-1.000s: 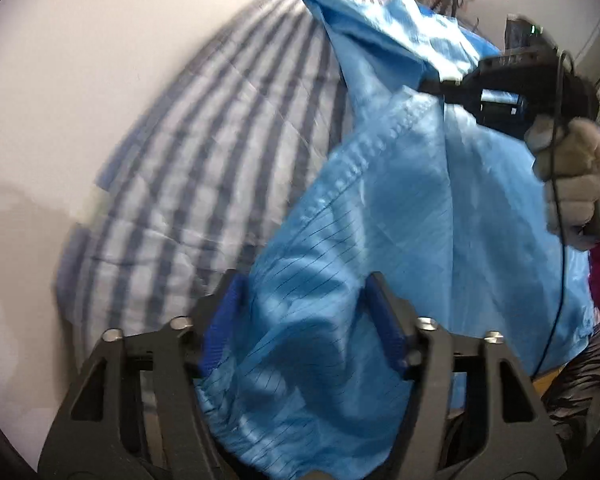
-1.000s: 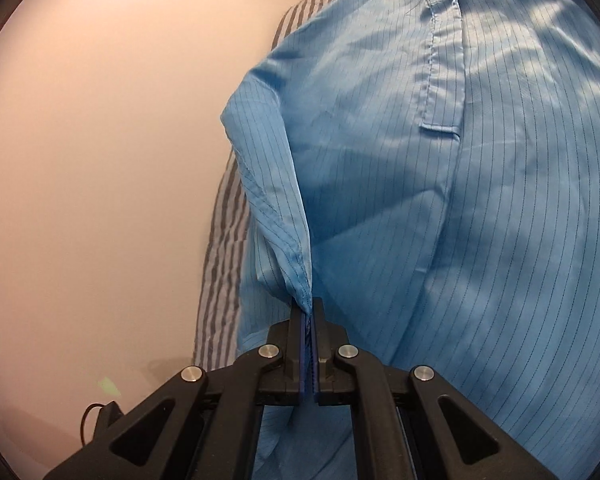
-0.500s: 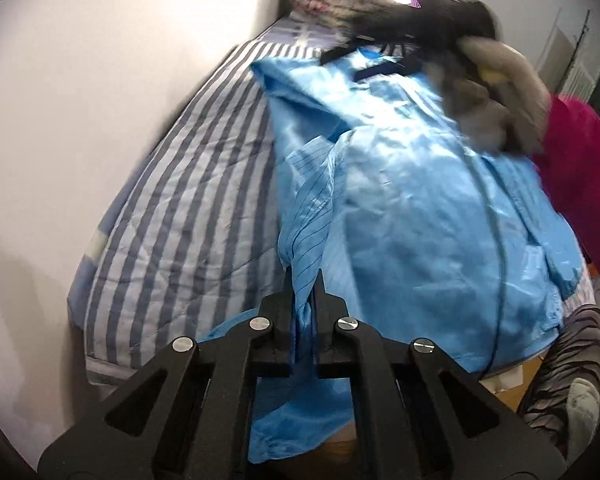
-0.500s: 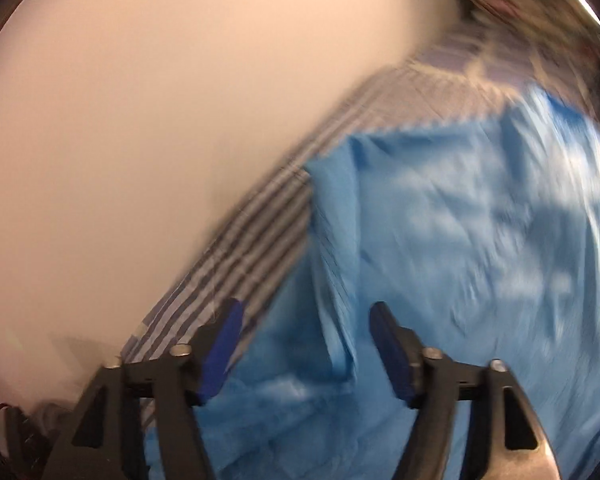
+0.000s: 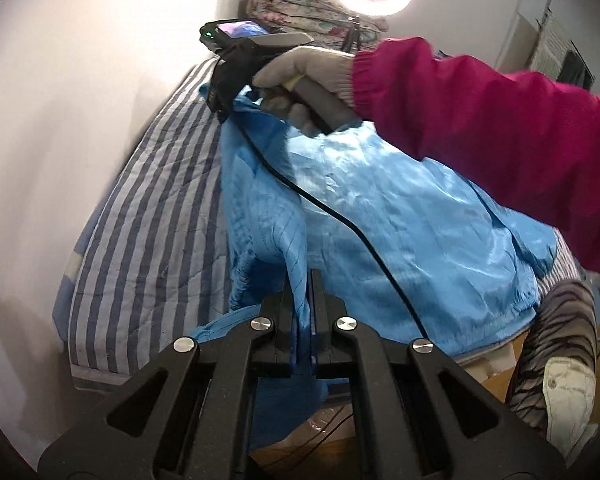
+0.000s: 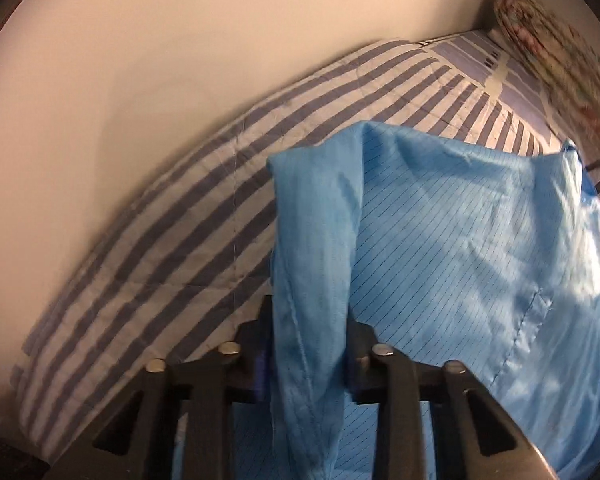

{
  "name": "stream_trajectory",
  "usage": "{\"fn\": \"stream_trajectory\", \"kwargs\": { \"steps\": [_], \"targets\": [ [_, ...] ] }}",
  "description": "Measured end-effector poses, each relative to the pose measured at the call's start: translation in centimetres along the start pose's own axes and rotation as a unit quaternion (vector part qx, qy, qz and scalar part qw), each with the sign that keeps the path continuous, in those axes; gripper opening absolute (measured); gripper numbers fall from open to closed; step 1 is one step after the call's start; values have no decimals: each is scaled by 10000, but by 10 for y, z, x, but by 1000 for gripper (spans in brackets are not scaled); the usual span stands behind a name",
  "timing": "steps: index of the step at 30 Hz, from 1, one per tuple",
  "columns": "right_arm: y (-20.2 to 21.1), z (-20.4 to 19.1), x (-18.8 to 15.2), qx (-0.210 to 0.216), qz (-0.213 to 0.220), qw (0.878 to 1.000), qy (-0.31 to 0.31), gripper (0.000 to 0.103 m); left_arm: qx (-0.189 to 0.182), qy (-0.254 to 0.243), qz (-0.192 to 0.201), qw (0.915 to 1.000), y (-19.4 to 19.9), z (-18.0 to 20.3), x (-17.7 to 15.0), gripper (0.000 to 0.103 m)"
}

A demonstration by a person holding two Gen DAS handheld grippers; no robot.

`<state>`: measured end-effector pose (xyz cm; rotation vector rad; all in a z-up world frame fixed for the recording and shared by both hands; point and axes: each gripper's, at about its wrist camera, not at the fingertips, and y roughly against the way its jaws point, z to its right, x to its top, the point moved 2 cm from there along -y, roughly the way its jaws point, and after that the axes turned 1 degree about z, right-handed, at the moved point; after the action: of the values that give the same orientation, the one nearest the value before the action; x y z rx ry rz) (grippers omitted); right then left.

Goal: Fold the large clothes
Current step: 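Grasp the coat's other sleeve with the left tool while the right tool holds the edge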

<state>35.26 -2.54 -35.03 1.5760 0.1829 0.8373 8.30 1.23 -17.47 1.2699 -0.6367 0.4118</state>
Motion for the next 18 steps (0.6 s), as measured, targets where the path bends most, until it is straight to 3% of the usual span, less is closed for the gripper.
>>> {"fn": "stream_trajectory", "kwargs": {
  "steps": [4,7,10,13,18],
  "targets": [
    [14,31,-3,652,237,9956,-626,8,-114,-338,-38,9994,1,19,-1,1],
    [25,66,-14,1261,486,9826,-1272,7,-198,-656,-103,9976,-2,41,-3,0],
    [31,103,-34,1884,697,9597,-1967,7,-278,-999,-180,9944,-6,64,-8,0],
    [30,139,-60,2512,850,9289,-2584,7,-413,-1206,-310,9914,-14,83,-13,0],
    [26,186,-89,1824,784,9312,-3058,19,-575,-1509,-612,9850,-35,109,-26,0]
  ]
}}
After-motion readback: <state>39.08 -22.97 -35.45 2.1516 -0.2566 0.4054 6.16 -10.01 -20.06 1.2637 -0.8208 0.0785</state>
